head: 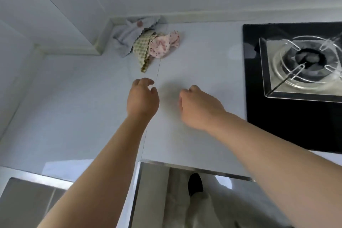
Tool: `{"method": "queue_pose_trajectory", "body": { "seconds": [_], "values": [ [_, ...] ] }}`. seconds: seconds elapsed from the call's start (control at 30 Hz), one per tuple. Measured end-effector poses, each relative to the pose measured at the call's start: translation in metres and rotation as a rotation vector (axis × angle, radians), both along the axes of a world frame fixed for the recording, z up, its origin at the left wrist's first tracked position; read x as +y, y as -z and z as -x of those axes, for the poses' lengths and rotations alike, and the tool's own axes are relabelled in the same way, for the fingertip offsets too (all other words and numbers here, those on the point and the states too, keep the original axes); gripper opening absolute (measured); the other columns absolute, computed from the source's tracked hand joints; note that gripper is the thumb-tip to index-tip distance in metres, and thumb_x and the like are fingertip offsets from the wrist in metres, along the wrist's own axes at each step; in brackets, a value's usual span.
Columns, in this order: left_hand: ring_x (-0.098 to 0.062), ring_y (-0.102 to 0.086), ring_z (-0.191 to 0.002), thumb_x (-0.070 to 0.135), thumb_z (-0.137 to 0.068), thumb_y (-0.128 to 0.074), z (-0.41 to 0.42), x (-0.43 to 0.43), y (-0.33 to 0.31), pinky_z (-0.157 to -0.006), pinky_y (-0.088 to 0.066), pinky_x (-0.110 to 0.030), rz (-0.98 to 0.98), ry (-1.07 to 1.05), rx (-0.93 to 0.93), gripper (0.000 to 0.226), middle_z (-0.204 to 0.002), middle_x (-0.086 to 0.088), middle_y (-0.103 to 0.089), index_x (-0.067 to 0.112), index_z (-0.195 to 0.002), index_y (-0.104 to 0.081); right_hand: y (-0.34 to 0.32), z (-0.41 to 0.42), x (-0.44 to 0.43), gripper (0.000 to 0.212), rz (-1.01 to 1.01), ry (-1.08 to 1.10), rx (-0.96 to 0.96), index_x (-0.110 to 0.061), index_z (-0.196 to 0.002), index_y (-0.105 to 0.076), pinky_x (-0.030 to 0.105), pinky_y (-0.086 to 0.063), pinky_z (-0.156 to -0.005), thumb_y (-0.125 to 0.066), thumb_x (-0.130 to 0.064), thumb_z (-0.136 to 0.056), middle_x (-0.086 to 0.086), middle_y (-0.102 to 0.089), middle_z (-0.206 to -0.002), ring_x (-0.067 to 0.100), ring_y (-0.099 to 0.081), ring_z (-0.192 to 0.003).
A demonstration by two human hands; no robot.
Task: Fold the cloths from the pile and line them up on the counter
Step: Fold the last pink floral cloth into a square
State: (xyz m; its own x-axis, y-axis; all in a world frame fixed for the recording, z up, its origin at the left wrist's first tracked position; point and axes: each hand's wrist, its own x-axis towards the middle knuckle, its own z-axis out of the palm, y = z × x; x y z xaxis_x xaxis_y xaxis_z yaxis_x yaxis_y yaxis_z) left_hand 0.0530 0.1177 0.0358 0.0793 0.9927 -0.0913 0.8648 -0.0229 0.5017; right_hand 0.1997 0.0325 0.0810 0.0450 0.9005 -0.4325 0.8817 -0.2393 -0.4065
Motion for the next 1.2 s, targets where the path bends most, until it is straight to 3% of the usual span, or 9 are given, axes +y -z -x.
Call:
{"method": "queue_pose_trajectory", "body": {
  "seconds": [0.17, 0.4, 0.53, 0.63, 0.77, 0.87, 0.97, 1.1, 1.2],
  "values": [
    [-0.021, -0.064, -0.095, 0.016, -0.097, -0.051, -0.008, 0.056, 0.016, -0.081, -0.049, -0.03, 0.007, 0.121, -0.07, 0.037, -0.151, 0.004, -0.036, 0.017, -0.133, -0.056, 0.019, 0.01, 0.061, 0.025, 0.016, 0.072, -0.057, -0.013, -0.117, -0.051, 0.036, -0.047, -0.07, -0.048, -0.013, -0.092, 0.006, -0.04, -0.115, 0.029, -0.053, -0.088],
    [-0.02, -0.048, -0.133, 0.008, -0.097, -0.046, -0.033, 0.113, 0.014, -0.096, -0.044, -0.028, 0.132, 0.257, -0.005, 0.055, -0.166, 0.007, -0.002, 0.017, -0.15, -0.037, 0.033, 0.016, 0.062, 0.031, 0.052, 0.17, -0.079, -0.014, -0.125, -0.049, 0.041, -0.054, -0.082, -0.048, -0.017, -0.094, 0.007, -0.04, -0.124, 0.03, -0.058, -0.096],
    [-0.016, -0.038, -0.14, 0.001, -0.093, -0.046, -0.035, 0.106, 0.01, -0.102, -0.031, -0.02, 0.118, 0.262, -0.05, 0.062, -0.163, 0.006, -0.02, 0.013, -0.152, -0.036, 0.033, 0.02, 0.047, 0.028, 0.018, 0.253, -0.056, -0.013, -0.123, -0.051, 0.04, -0.054, -0.079, -0.045, -0.021, -0.097, 0.007, -0.042, -0.123, 0.031, -0.06, -0.09],
    [-0.022, -0.049, -0.132, 0.005, -0.094, -0.049, -0.029, 0.083, 0.001, -0.113, -0.036, -0.03, 0.03, 0.291, -0.197, 0.052, -0.157, 0.001, -0.034, 0.011, -0.146, -0.047, 0.029, 0.02, 0.036, 0.028, -0.034, 0.333, -0.005, -0.014, -0.124, -0.049, 0.042, -0.055, -0.078, -0.043, -0.019, -0.098, 0.006, -0.043, -0.125, 0.031, -0.061, -0.086],
    [-0.014, -0.062, -0.106, 0.002, -0.089, -0.054, -0.017, 0.041, -0.021, -0.095, -0.049, -0.027, -0.127, 0.286, -0.451, 0.041, -0.13, 0.008, -0.061, 0.018, -0.125, -0.067, 0.028, 0.019, 0.029, 0.039, -0.159, 0.403, 0.065, -0.02, -0.138, -0.041, 0.041, -0.054, -0.08, -0.047, -0.024, -0.1, 0.006, -0.043, -0.136, 0.028, -0.061, -0.097],
    [-0.009, -0.058, -0.105, 0.008, -0.085, -0.058, -0.009, 0.014, -0.028, -0.092, -0.049, -0.025, -0.203, 0.275, -0.462, 0.036, -0.112, 0.019, -0.065, 0.025, -0.114, -0.072, 0.032, 0.019, 0.021, 0.052, -0.304, 0.438, 0.168, -0.021, -0.144, -0.033, 0.043, -0.053, -0.083, -0.056, -0.021, -0.097, 0.006, -0.043, -0.139, 0.026, -0.061, -0.102],
    [-0.008, -0.055, -0.11, 0.011, -0.082, -0.061, -0.007, -0.007, -0.025, -0.091, -0.045, -0.018, -0.258, 0.264, -0.452, 0.035, -0.112, 0.016, -0.069, 0.023, -0.112, -0.073, 0.043, 0.015, 0.012, 0.064, -0.418, 0.46, 0.206, -0.02, -0.146, -0.029, 0.042, -0.053, -0.08, -0.064, -0.025, -0.093, 0.005, -0.044, -0.139, 0.024, -0.062, -0.093],
    [-0.002, -0.065, -0.092, 0.0, -0.082, -0.059, -0.021, -0.035, -0.023, -0.085, -0.046, -0.009, -0.235, 0.283, -0.545, 0.041, -0.113, 0.011, -0.067, 0.019, -0.117, -0.071, 0.059, 0.012, 0.001, 0.085, -0.492, 0.385, 0.31, -0.019, -0.147, -0.024, 0.043, -0.054, -0.087, -0.072, -0.043, -0.081, -0.001, -0.047, -0.142, 0.023, -0.06, -0.112],
    [-0.001, -0.069, -0.083, -0.001, -0.083, -0.054, -0.04, -0.053, -0.026, -0.08, -0.049, -0.009, -0.295, 0.279, -0.577, 0.045, -0.117, 0.007, -0.066, 0.017, -0.121, -0.069, 0.065, 0.008, -0.002, 0.086, -0.545, 0.365, 0.51, -0.022, -0.148, -0.024, 0.039, -0.056, -0.087, -0.069, -0.042, -0.077, -0.009, -0.056, -0.129, 0.015, -0.063, -0.108]
  ]
}}
